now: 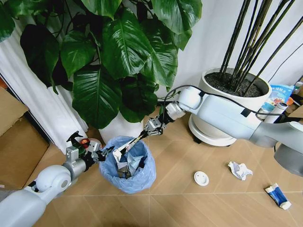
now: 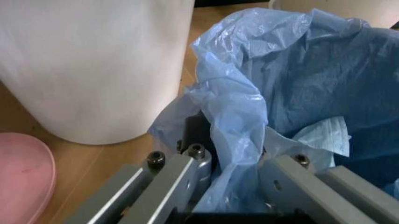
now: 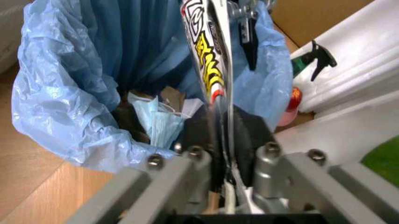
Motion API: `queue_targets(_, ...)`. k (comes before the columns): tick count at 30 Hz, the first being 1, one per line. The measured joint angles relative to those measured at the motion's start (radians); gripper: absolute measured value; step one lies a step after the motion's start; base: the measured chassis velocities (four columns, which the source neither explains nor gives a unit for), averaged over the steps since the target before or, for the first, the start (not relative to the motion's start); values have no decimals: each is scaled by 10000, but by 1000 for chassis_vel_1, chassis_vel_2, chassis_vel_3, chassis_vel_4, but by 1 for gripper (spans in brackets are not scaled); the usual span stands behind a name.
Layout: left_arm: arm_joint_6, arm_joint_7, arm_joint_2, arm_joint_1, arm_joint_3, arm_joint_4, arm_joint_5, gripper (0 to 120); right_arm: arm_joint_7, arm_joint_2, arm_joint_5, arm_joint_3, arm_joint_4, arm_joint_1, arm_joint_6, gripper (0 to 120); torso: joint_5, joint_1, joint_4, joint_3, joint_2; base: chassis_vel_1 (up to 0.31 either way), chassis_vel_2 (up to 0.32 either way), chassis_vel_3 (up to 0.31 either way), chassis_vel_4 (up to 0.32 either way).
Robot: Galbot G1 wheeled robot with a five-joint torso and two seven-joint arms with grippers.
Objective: Pick up the trash bin and place the garbage on the floor into it.
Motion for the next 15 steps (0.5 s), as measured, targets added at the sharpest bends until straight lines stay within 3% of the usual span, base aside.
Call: queue_targets(15,0,-17,-55,-44,13,-31,-41,0,14,-104,-61,6,135,11,-17,69,0,0,1,0,0,0,0,0,0)
